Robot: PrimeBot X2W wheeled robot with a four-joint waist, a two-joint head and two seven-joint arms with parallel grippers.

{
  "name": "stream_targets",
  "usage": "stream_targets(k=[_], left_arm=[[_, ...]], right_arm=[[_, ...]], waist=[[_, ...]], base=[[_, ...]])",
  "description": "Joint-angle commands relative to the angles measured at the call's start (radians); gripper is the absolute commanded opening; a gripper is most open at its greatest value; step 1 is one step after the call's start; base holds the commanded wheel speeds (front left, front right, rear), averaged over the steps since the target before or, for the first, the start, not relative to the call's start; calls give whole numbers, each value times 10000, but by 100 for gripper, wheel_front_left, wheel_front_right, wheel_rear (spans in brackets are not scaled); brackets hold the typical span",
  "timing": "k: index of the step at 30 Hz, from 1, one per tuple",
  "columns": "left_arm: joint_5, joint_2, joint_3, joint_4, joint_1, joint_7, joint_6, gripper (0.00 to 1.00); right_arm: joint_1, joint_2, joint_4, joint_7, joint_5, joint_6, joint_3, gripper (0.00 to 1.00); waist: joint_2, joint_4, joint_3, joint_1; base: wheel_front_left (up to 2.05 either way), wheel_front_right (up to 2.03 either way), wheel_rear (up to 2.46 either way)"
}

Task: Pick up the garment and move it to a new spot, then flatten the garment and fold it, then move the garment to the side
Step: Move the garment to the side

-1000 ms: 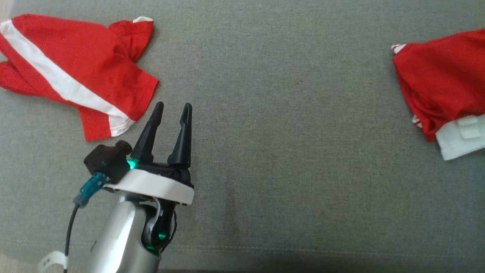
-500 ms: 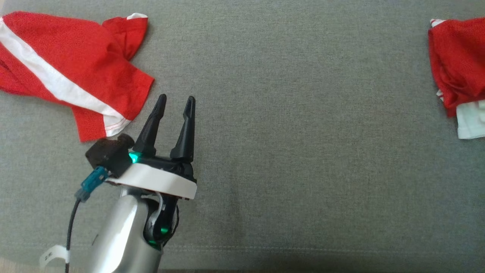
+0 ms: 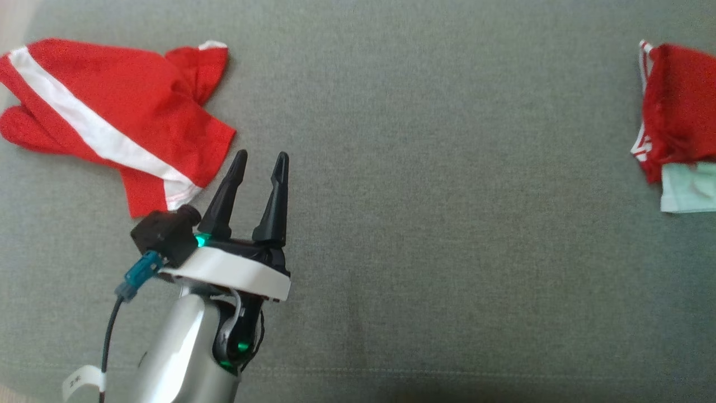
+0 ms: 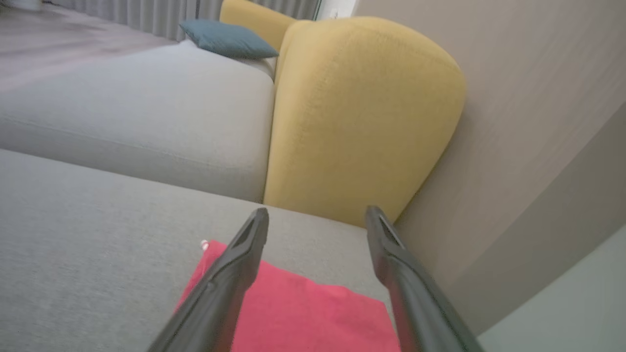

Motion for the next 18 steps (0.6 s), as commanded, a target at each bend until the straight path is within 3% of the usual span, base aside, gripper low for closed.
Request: stream_targets(k=[1, 13, 18], left_arm=[[-83, 83, 356, -289, -70, -53, 34, 100], [-44, 83, 1029, -332, 914, -53, 110, 100], [58, 83, 1196, -309, 1612, -53, 84, 100]], right_arm=[[-126, -8, -389, -184, 112, -9, 239, 100], [840, 2786, -585, -1639, 808, -9, 1142, 100], [1848, 3463, -363, -2345, 1067, -9, 1650, 100]], waist=[[-1, -4, -320, -1], [-1, -84, -2186, -1], [-1, -178, -2888, -1]], base=[[0, 0, 0], [0, 0, 0], [0, 0, 0]])
